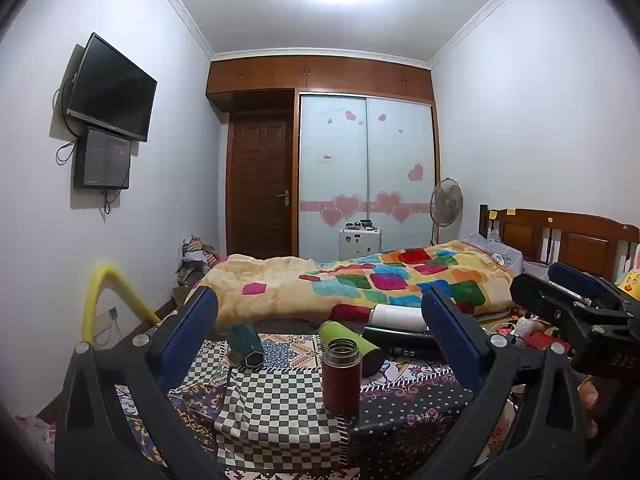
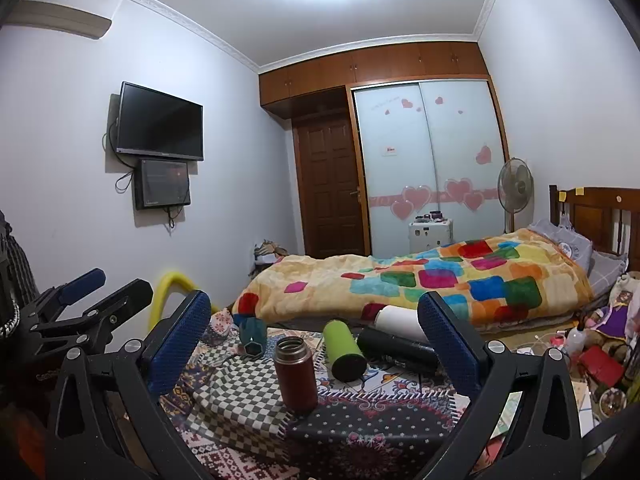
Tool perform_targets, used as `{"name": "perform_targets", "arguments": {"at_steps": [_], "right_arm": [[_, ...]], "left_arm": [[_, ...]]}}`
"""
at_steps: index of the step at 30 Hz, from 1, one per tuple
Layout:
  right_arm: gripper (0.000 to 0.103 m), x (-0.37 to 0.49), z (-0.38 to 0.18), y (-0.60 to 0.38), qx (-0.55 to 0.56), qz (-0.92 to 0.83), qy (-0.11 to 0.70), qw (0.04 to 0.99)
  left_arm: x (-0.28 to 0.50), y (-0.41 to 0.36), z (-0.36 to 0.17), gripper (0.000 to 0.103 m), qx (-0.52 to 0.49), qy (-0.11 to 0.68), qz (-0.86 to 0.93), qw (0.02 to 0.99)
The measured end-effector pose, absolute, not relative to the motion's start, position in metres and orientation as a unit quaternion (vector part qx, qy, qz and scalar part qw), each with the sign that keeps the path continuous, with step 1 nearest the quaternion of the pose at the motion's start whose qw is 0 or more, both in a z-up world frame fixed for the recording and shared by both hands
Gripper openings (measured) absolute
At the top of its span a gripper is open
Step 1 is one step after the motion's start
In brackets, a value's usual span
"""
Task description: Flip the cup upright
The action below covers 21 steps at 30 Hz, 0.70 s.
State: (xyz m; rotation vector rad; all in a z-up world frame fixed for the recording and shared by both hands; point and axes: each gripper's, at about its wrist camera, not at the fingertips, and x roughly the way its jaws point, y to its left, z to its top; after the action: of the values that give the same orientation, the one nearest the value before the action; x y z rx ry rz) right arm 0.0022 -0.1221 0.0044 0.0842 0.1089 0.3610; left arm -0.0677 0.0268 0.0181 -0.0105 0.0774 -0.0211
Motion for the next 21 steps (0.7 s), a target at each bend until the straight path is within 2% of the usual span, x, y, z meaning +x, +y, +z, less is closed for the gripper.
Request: {"name": "perform_targets", "arguments": {"at_steps": [21], "right_arm": [[0.103,0.0003,0.0059,-0.1280,0.043,0.178,0.048,0.982]], "left_arm": [[-0.0645,0.0246,0.0193,0.103,-0.006,0.044,-0.029,0.999]]}}
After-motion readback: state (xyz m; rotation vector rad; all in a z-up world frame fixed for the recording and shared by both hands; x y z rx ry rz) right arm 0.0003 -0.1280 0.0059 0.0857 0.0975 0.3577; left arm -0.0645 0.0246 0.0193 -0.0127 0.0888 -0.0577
